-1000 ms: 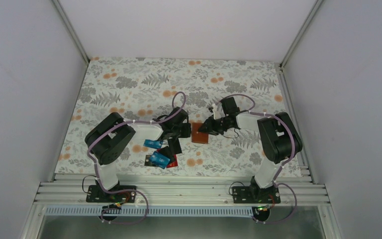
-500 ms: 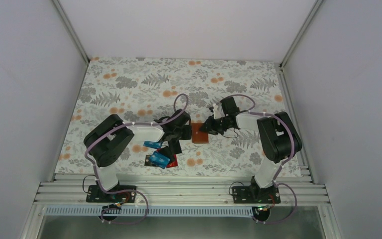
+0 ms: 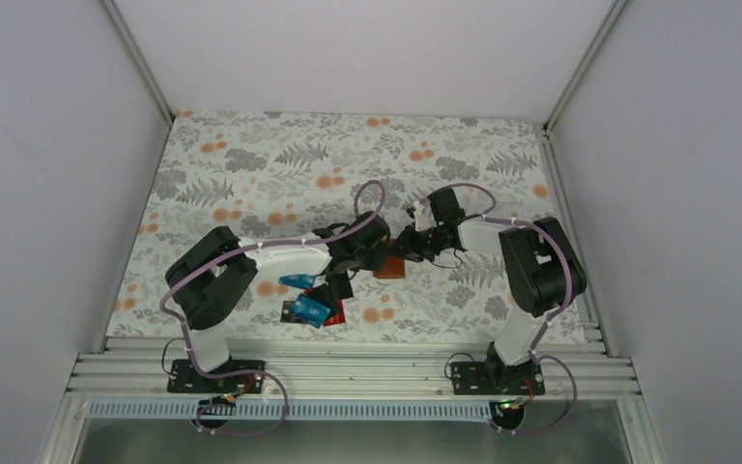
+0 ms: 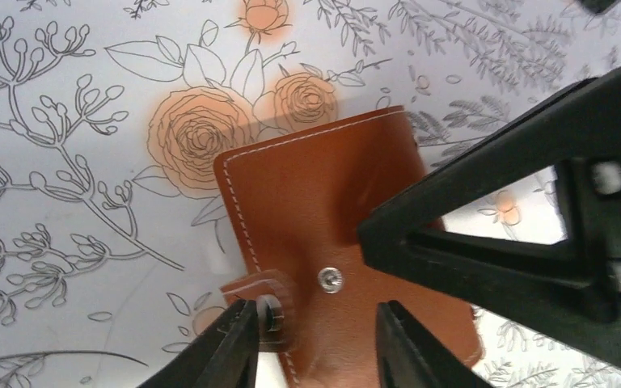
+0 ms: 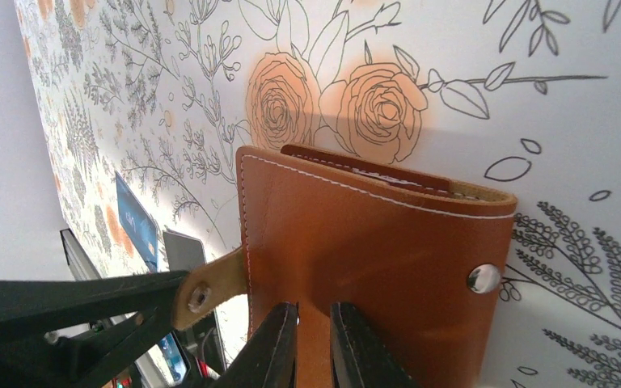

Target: Put the credit cards into the card holder

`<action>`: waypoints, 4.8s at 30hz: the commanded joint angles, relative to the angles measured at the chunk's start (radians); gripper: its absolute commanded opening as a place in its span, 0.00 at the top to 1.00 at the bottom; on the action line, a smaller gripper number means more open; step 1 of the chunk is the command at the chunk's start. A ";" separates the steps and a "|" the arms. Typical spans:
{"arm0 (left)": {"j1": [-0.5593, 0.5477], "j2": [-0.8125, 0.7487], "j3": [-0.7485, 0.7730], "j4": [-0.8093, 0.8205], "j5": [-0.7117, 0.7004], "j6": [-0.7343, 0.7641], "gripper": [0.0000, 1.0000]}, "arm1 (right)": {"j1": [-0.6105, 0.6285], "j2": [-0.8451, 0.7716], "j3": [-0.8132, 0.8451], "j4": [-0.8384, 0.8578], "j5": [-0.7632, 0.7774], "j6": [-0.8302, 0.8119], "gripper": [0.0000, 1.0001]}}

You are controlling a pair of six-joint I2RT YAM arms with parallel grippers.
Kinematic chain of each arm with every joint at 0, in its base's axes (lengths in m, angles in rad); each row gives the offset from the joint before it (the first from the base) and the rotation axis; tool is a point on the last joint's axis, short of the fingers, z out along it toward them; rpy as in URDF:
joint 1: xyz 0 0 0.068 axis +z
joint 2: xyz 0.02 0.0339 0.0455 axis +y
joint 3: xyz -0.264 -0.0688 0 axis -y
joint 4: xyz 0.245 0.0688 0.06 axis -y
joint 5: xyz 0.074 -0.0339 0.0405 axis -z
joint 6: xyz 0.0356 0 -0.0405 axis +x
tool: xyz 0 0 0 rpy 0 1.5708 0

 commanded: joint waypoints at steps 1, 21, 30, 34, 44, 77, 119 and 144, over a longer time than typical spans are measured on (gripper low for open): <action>-0.012 -0.067 0.034 -0.062 -0.025 0.037 0.55 | 0.001 0.044 -0.033 -0.019 0.140 -0.016 0.85; 0.237 -0.103 -0.010 0.021 0.337 0.290 0.75 | 0.002 0.001 0.005 -0.037 0.080 -0.043 0.87; 0.261 0.040 0.042 0.094 0.455 0.303 0.77 | 0.001 -0.022 0.042 -0.067 0.038 -0.066 0.86; 0.261 0.077 0.048 0.107 0.481 0.309 0.77 | 0.002 -0.029 0.048 -0.067 0.018 -0.067 0.86; 0.261 0.145 0.066 0.111 0.500 0.321 0.77 | 0.002 -0.050 0.072 -0.090 -0.018 -0.081 0.82; 0.260 0.158 0.060 0.112 0.481 0.315 0.82 | 0.097 0.006 0.124 -0.149 0.003 -0.065 0.76; 0.260 0.161 0.061 0.106 0.486 0.317 0.82 | 0.110 0.014 0.172 -0.190 0.053 -0.058 0.96; 0.246 0.163 0.084 0.065 0.420 0.321 0.83 | 0.111 -0.002 0.178 -0.274 0.106 -0.046 0.96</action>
